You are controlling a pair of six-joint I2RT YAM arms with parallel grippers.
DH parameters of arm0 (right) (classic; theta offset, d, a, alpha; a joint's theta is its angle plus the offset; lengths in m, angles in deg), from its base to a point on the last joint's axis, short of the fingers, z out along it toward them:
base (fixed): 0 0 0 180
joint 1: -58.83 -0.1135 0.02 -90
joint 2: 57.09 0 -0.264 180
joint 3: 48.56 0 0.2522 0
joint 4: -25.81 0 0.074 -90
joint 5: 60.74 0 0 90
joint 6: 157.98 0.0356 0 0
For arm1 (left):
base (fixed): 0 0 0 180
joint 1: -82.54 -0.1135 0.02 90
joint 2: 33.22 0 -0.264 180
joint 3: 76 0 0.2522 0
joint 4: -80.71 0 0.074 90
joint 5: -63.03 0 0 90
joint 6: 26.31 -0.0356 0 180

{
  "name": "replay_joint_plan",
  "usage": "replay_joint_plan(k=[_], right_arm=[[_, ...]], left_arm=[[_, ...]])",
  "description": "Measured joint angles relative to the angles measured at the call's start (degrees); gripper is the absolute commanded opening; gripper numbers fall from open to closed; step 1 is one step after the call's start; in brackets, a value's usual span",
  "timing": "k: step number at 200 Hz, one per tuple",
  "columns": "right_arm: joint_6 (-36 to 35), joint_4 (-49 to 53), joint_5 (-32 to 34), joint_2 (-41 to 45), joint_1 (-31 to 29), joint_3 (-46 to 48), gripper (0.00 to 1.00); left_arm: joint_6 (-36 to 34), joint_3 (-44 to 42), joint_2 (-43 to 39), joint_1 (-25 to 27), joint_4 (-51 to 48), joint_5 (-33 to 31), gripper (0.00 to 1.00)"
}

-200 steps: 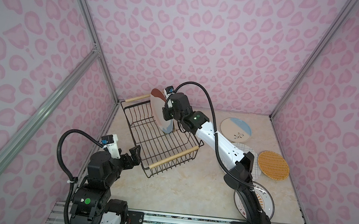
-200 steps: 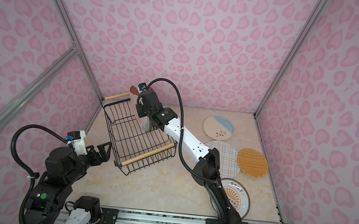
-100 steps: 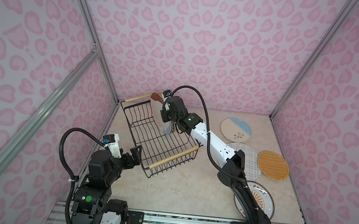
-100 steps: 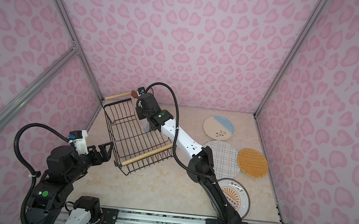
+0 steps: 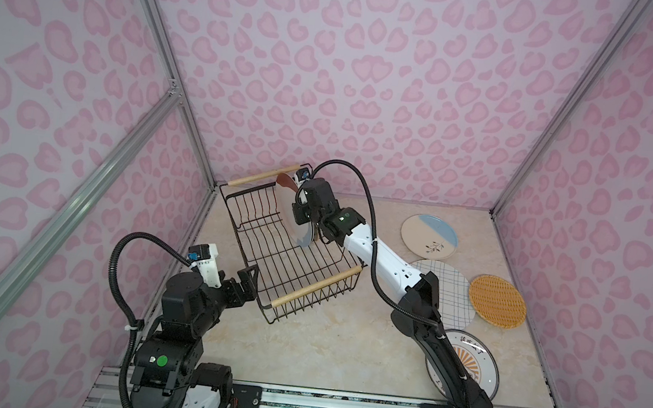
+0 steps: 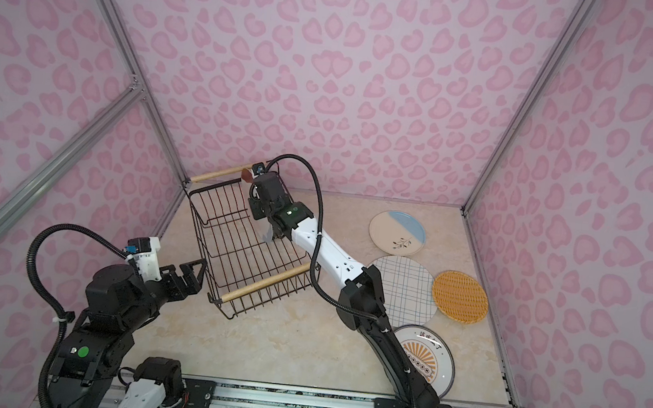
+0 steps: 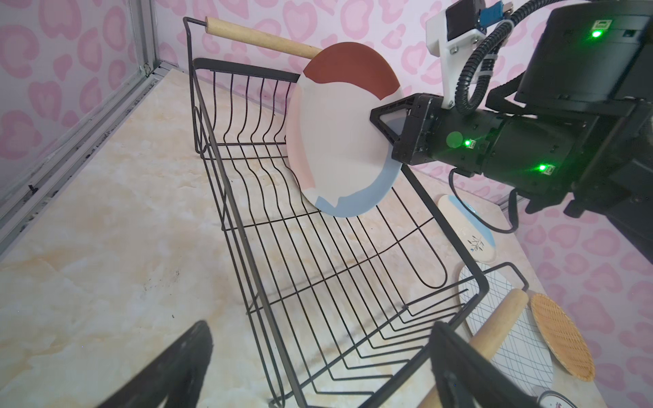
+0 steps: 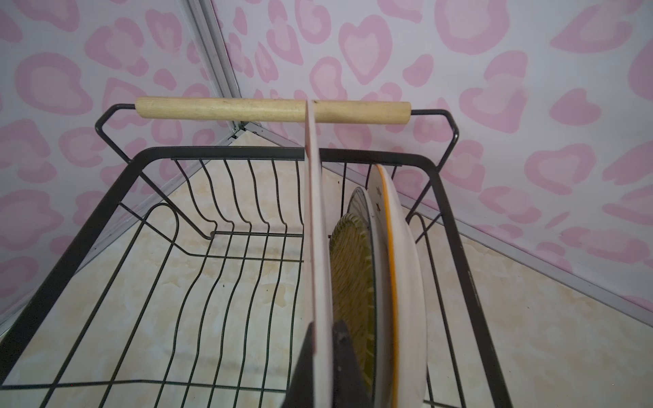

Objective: Load the plates into the dish rack
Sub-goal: 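Lower the painted plate into the rack slots beside the other plates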

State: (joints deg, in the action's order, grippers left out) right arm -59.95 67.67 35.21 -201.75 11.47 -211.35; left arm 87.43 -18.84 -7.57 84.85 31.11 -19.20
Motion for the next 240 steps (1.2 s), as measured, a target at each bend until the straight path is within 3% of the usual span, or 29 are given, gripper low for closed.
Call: replay_joint_plan(k=[45,94,195,240], right_arm=[[0.44,-0.02,-0.22,-0.74,0.0,0.0,0.0],[1.33,-0.96,-1.09,-0.87,-0.04,0.0,0.2],[1.73,-0.81,-2.58,4.04,-0.39,0.0,0.33],[1.86,1.62,-3.04,9.35,-0.57,0.76,0.51]], left_arm=[[0.0,-0.02,-0.02,-0.04,0.02,0.42,0.97],[0.0,-0.02,-0.02,-0.11,0.02,0.81,0.97],[0.0,-0.02,-0.13,-0.37,0.02,0.85,0.97],[0.02,-0.02,0.72,-0.42,-0.02,0.42,0.97]])
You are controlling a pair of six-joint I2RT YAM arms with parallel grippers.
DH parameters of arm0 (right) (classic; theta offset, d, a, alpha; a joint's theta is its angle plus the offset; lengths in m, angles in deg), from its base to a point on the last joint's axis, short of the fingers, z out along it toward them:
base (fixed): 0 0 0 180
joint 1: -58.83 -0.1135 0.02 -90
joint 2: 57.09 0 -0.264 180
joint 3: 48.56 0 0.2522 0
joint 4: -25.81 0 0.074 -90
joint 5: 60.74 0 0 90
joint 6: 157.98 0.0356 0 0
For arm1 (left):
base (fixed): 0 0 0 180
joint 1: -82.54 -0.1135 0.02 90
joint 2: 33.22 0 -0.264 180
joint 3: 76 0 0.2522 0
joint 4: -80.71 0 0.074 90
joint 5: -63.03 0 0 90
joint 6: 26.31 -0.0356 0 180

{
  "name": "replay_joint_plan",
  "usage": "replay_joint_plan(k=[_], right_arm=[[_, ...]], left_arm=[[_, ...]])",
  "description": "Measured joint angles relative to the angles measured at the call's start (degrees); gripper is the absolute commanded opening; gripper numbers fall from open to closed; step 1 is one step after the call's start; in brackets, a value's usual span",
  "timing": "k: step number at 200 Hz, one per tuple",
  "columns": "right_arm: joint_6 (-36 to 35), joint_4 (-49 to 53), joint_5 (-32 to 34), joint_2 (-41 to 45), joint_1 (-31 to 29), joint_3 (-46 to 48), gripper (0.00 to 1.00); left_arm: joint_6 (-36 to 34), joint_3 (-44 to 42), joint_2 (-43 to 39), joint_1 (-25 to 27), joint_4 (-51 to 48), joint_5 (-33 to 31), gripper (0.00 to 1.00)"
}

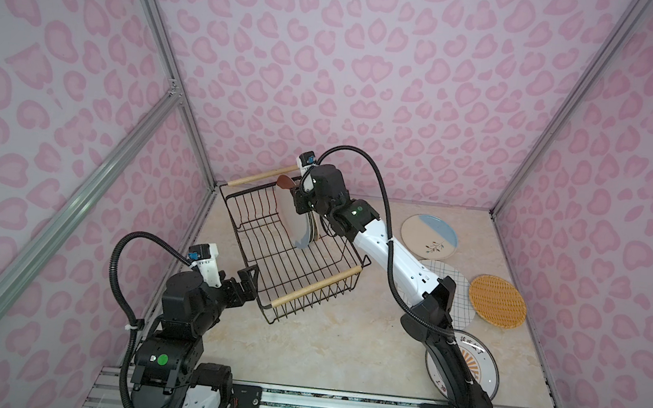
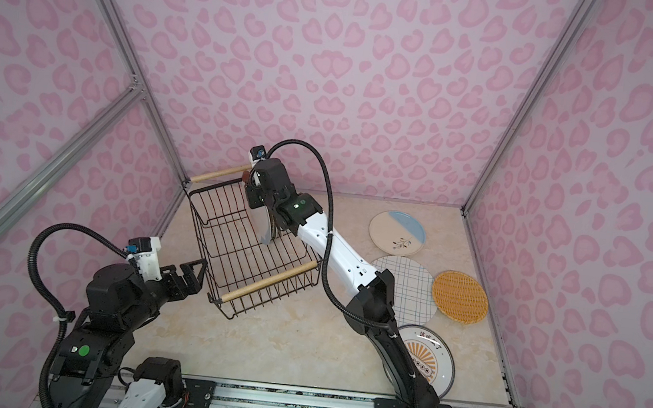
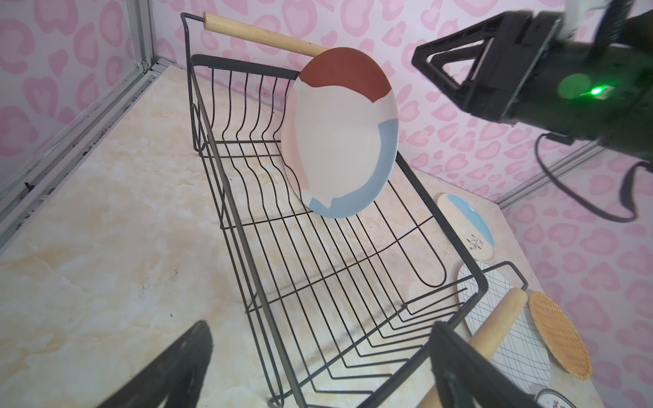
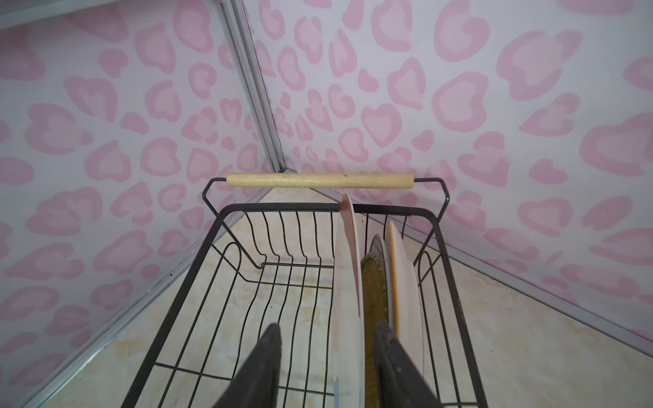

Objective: Load the plates into the dish rack
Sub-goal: 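Lower the painted plate into the rack slots beside the other plates, then open the right gripper and lift it off the painted plate, then close both grippers on the wire rack's side rails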

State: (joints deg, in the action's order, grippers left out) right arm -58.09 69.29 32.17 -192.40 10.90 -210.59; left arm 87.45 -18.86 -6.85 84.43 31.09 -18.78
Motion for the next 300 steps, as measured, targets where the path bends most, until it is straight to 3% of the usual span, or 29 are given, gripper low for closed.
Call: replay_joint_plan(k=[34,55,84,114,174,229,257,300], right_arm=[[0.0,2.03,-0.5,8.37,1.25,7.15,0.64],[0.22,2.99,-1.36,15.41,3.61,16.13,0.72],[1.11,4.31,-1.49,22.56,8.46,29.51,0.71],[1.7,7.15,-3.08,23.58,13.16,36.39,0.69],[0.37,10.03,-7.67,15.61,14.29,32.11,0.68],[-0.48,14.53,-11.56,7.93,14.38,23.67,0.61],[-0.44,14.67,-12.87,9.35,13.77,26.08,0.61],[-0.44,13.84,-13.94,10.84,12.98,28.44,0.59]], left_arm=[[1.01,-0.04,2.49,-0.02,0.02,-0.7,0.97],[3.56,-0.02,7.06,-0.02,-0.02,-1.18,0.97],[8.33,2.49,15.61,-0.02,-1.62,-4.66,0.97],[11.93,4.85,22.12,-0.07,-1.99,-8.94,0.84],[14.16,10.67,34.47,-0.04,-1.88,-11.67,0.62],[14.71,12.17,40.54,0.0,-1.73,-13.14,0.52],[14.69,12.17,41.79,0.0,-1.68,-13.94,0.33],[14.45,12.17,43.04,0.0,-0.87,-13.97,0.28]])
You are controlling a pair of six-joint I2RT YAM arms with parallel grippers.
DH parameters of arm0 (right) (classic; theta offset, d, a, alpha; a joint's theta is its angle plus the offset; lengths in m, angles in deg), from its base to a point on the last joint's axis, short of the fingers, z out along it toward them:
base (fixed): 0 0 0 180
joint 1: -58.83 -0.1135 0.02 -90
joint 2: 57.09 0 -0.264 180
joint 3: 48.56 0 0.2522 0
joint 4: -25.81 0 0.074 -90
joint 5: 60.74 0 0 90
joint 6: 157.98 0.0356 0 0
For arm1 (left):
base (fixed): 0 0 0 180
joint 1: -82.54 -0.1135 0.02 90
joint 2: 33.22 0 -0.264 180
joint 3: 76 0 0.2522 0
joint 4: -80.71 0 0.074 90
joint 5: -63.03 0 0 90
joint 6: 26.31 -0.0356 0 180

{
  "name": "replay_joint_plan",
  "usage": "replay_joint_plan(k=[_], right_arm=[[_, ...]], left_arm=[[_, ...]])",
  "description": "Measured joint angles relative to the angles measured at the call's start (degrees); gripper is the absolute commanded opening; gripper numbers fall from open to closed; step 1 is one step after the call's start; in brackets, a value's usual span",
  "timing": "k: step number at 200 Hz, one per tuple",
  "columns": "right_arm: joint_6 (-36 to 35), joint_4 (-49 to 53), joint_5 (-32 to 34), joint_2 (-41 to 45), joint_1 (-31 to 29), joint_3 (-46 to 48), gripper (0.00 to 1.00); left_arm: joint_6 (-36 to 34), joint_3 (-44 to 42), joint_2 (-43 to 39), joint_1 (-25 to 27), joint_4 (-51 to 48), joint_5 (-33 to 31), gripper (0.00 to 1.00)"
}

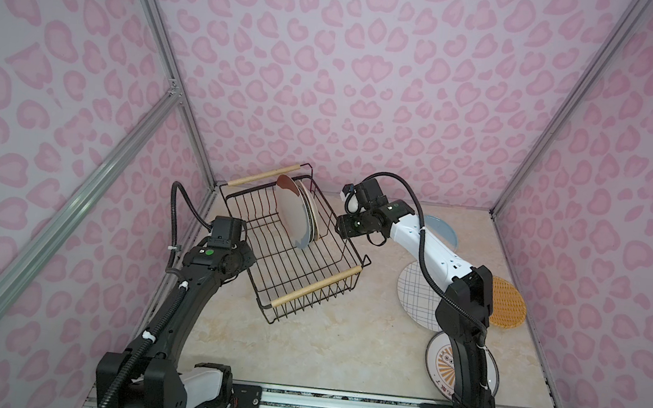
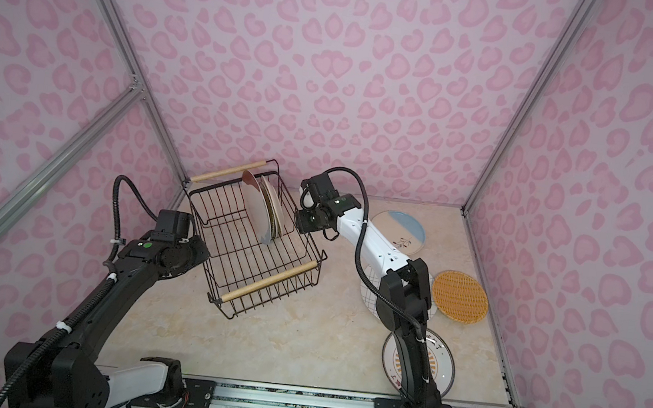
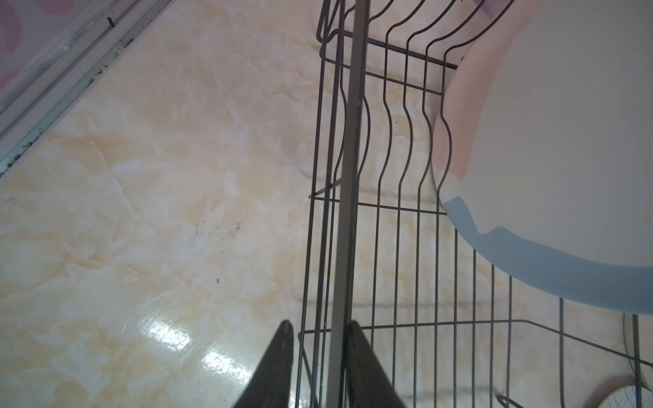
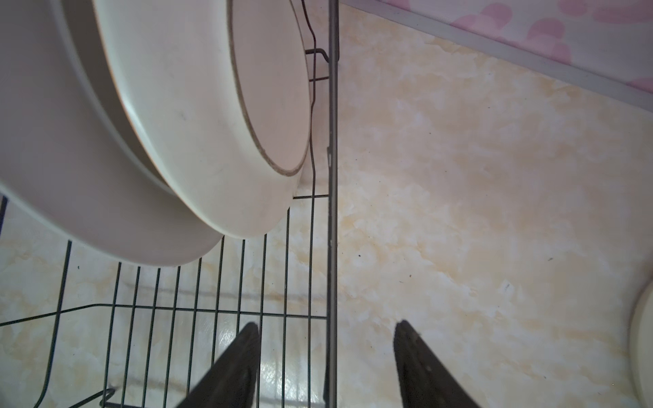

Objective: Load the plates into the dish rack
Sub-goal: 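Close both grippers on the wire rack's side rails, then rotate and slide the wire rack with both grippers to square it up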

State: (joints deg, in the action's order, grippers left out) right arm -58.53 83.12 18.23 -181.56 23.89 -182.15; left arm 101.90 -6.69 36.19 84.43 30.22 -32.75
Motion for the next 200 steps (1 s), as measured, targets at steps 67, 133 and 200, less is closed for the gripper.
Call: replay_joint_plan(k=[67,133,200], right_arm=[[-0.28,2.34,-0.52,-3.19,-0.81,-4.2,0.28],[0.0,1.97,-0.31,-2.75,-0.17,-3.08,0.0],[2.36,-4.94,-0.35,4.7,1.4,9.68,0.0]], left_arm=[[-0.59,0.04,1.6,0.04,1.36,1.38,0.16],[-2.47,0.15,1.97,0.04,1.66,1.62,0.03],[-3.17,1.81,3.65,2.82,1.29,2.34,0.03]])
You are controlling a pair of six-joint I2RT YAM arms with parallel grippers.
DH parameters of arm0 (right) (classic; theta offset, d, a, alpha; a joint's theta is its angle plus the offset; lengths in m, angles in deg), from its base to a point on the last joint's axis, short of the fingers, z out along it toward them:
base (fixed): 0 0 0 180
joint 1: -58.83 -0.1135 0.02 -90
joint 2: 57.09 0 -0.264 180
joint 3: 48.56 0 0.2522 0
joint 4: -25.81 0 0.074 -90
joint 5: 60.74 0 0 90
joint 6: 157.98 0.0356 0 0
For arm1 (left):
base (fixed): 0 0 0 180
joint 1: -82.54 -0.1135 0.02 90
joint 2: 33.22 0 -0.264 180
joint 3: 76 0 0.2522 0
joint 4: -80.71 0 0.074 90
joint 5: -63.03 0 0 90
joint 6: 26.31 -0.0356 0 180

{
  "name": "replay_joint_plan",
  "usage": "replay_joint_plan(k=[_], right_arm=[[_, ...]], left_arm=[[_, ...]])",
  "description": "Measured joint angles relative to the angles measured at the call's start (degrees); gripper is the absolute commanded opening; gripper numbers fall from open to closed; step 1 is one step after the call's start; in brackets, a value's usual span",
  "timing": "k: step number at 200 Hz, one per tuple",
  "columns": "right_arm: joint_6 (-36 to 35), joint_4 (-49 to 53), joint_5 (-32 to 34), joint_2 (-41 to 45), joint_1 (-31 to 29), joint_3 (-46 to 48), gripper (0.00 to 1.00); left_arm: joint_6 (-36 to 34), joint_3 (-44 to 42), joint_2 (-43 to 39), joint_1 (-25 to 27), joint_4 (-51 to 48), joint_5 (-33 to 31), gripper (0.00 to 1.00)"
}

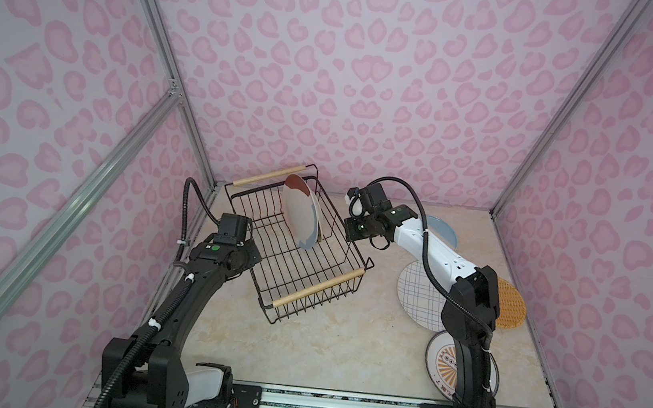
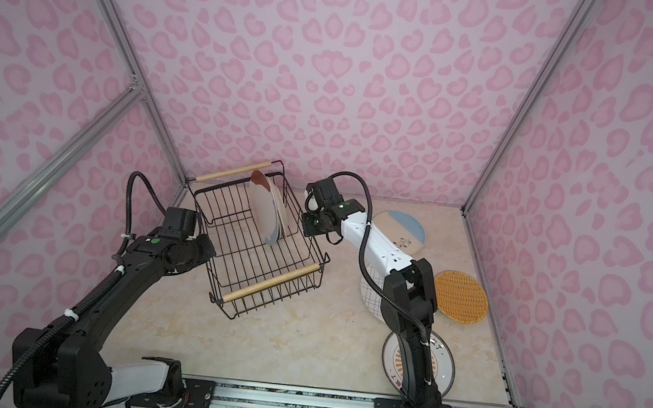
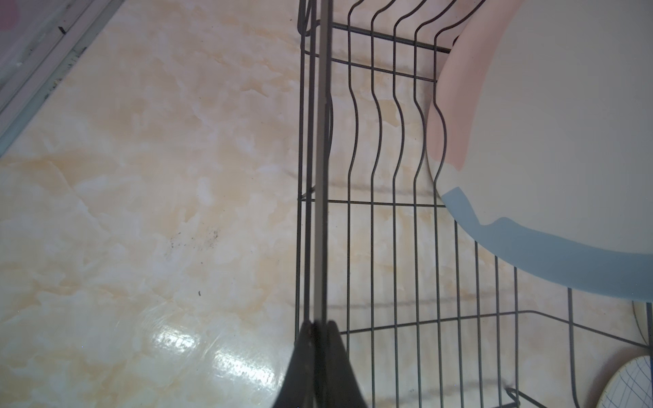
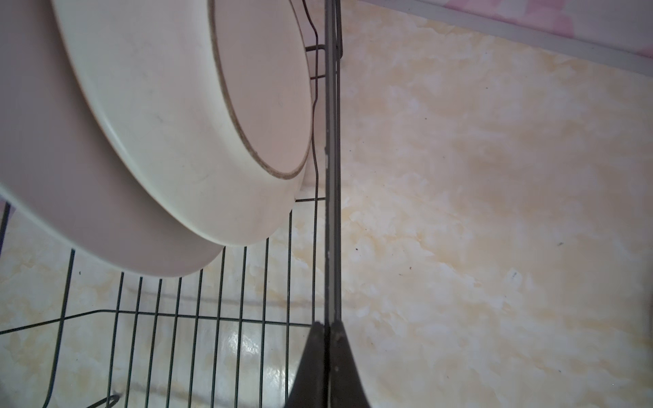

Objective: Load the plates into the dish rack
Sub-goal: 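Rotate and slide the wire rack with both grippers to square it up, then open both grippers and pull them back from the rack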

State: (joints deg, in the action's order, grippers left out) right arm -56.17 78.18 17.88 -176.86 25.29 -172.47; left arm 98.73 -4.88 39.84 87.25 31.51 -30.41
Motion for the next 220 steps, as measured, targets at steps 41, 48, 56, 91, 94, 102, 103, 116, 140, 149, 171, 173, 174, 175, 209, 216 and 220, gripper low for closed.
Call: replay_joint_plan(k=[41,48,56,91,94,102,103,116,140,149,171,173,174,175,209,216,220], right_arm=[[2.45,-2.73,0.92,6.99,1.81,10.01,0.0],[3.17,-3.19,1.05,8.17,2.1,11.61,0.0],[4.11,-4.07,1.6,9.77,2.45,13.84,0.0],[7.06,-6.51,2.73,17.0,4.02,22.71,0.0],[7.13,-6.56,2.86,17.51,4.11,23.34,0.0],[7.43,-7.3,3.21,19.06,4.44,25.53,0.0],[7.5,-7.37,3.26,19.19,4.46,25.68,0.0],[8.83,-7.82,3.82,21.51,4.79,28.48,0.0],[10.23,-9.22,4.74,24.79,5.03,32.52,0.0],[11.17,-9.86,5.2,25.92,5.09,33.83,0.0],[12.87,-11.32,5.55,28.48,5.16,36.96,0.0],[12.94,-11.37,5.55,28.74,5.16,37.27,0.0],[12.96,-11.39,5.55,28.85,5.16,37.38,0.0],[13.05,-11.5,5.55,29.07,5.16,37.62,0.0],[15.61,-13.4,5.6,32.85,5.14,41.86,0.03],[15.96,-13.66,5.64,33.18,5.11,42.23,0.05],[16.22,-13.81,5.64,33.31,5.11,42.36,0.06]], left_arm=[[-1.38,3.15,3.63,3.28,-0.33,0.85,0.03],[-1.64,3.67,4.15,3.82,-0.42,0.94,0.03],[-1.7,4.31,4.83,4.52,-0.5,1.18,0.03],[-2.38,7.32,8.37,7.67,-0.7,2.6,0.03],[-2.45,7.52,8.63,7.87,-0.63,2.73,0.03],[-2.62,8.04,9.31,8.39,-0.39,3.21,0.03],[-2.67,8.13,9.4,8.48,-0.33,3.3,0.03],[-3.1,8.79,10.32,9.2,0.02,3.91,0.03],[-3.87,9.77,11.69,10.29,0.74,4.31,0.03],[-4.0,9.84,11.91,10.58,1.25,4.42,0.03],[-4.28,9.81,11.93,10.84,1.86,5.01,0.03],[-4.31,9.79,11.93,10.86,1.9,5.05,0.03],[-4.31,9.79,11.91,10.88,1.92,5.07,0.03],[-4.31,9.77,11.91,10.91,1.95,5.11,0.03],[-4.66,9.6,11.85,11.15,2.1,5.75,0.09],[-4.66,9.6,11.85,11.15,2.08,5.79,0.11],[-4.66,9.6,11.85,11.15,2.08,5.92,0.11]])
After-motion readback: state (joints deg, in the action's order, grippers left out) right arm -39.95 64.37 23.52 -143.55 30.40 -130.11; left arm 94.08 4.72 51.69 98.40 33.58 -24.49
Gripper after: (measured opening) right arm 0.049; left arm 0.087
